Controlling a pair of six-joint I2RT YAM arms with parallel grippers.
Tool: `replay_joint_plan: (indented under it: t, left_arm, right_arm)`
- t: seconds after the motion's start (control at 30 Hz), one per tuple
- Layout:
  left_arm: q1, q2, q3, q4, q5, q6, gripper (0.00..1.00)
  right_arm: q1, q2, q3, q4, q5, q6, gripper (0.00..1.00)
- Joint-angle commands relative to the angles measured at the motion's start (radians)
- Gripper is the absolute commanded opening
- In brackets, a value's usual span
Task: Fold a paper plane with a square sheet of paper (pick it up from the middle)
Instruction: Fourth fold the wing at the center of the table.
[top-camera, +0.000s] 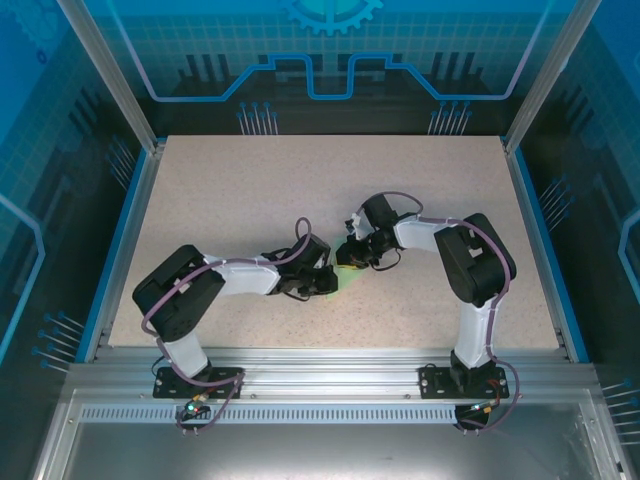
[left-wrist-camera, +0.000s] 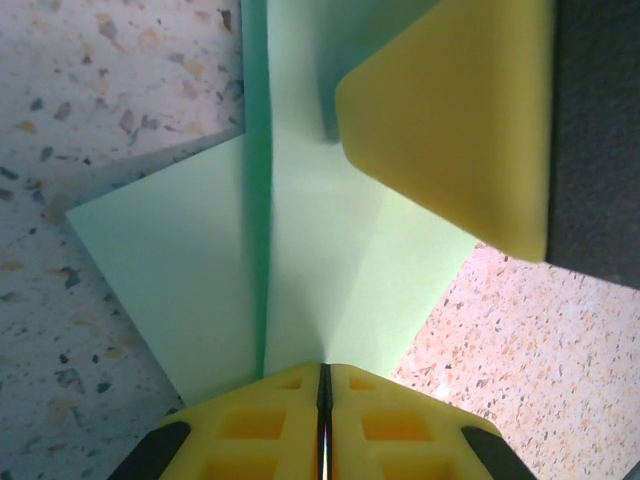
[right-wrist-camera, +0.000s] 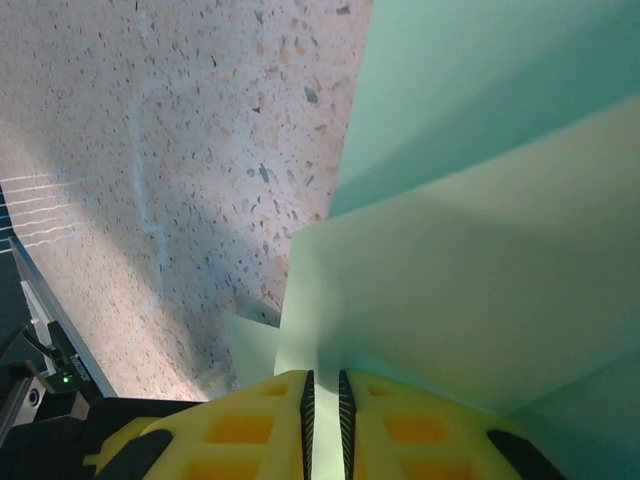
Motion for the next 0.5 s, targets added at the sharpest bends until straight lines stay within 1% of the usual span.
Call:
replay_joint_plan:
  t: [0.0, 0.27, 0.47]
  left_arm:
    - [0.007, 0.006, -0.061, 0.000, 0.042, -0.035, 0.12]
    - [0.005, -0.014, -0.138, 0.024, 0.115, -0.067, 0.14]
    - [-0.030, -0.030, -0.162, 0.032, 0.154, -0.075, 0.16]
  right_arm:
    - [0.011, 0.022, -0.010, -0.029, 0.022, -0.019, 0.17]
    - [0.011, 0.026, -0.007, -0.035, 0.029, -0.020, 0.17]
    - [0.011, 0.023, -0.005, -0.042, 0.035, -0.023, 0.17]
